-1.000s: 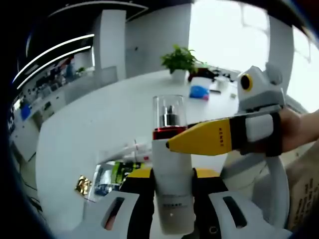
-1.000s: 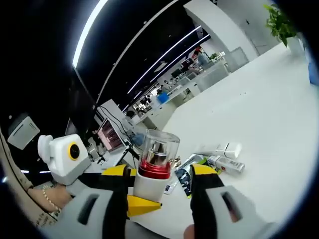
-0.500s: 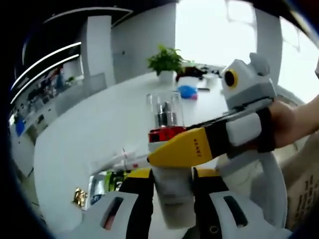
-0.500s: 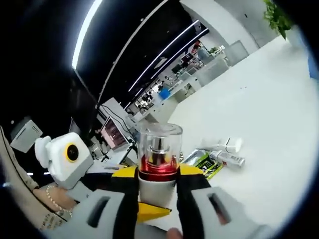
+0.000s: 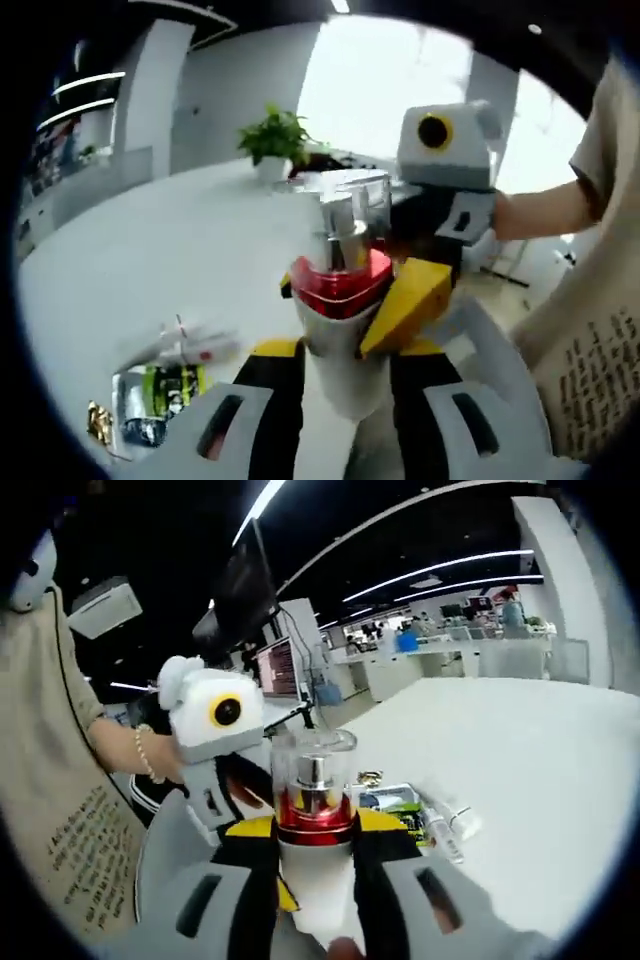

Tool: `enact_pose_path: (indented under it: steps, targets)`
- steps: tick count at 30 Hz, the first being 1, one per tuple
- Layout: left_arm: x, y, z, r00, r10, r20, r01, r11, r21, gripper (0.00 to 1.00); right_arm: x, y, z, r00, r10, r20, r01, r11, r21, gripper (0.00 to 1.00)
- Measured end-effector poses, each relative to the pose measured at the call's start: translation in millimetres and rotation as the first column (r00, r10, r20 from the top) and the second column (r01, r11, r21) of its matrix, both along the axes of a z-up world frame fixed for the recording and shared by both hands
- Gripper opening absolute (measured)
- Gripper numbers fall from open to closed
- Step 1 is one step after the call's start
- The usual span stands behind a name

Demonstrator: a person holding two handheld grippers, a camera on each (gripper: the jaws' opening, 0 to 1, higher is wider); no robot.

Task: Arrange the skincare products in the storage area until every visible bottle or jar stands upright without overlapping.

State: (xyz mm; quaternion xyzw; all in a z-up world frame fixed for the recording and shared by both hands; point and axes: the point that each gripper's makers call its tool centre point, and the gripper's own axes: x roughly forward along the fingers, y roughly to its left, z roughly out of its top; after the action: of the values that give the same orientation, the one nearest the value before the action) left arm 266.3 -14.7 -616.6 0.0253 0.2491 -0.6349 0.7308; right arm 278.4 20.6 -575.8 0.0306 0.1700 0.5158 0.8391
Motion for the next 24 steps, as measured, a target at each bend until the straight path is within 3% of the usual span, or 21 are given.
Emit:
enact_pose_path:
  steps: [3,6,10,16,20,24]
  targets:
    - [-3.0,-7,9.0,0.999,-0.041,-0.003,0.040,0.997,-0.063,0.39,-7,-2,10.1,0.997,0.071,0.005,-0.071,0.997,0.028,0.27]
    - [-12.1,-15,16.1,0.994,-0.109,0.020,0.111,0.989,-0.100,0.30,-8,-6,14.9,0.993,0.111,0.026,-0.112,0.993,0.026,0.27]
    - [-10.1,-22,14.9,0.994,-0.109,0.027,0.111,0.989,-0.095,0.29,-7,-10,14.0,0.987,0.156,0.032,-0.157,0.988,0.006,0.27]
    - [-3.5,-29,0.1,0.989,-0.118,0.090,0.118,0.993,-0.004,0.28,-4,-18,-1.7,0.973,0.227,0.045,-0.224,0.972,-0.068,0.27]
    - [8.7,-32,-23.7,0.984,-0.089,0.157,0.075,0.992,0.097,0.28,2,-25,-26.1,0.962,0.271,0.035,-0.261,0.949,-0.176,0.28]
    - [18.5,-36,-44.1,0.983,-0.052,0.175,0.031,0.992,0.120,0.28,11,-28,-46.7,0.958,0.287,0.020,-0.274,0.932,-0.238,0.28]
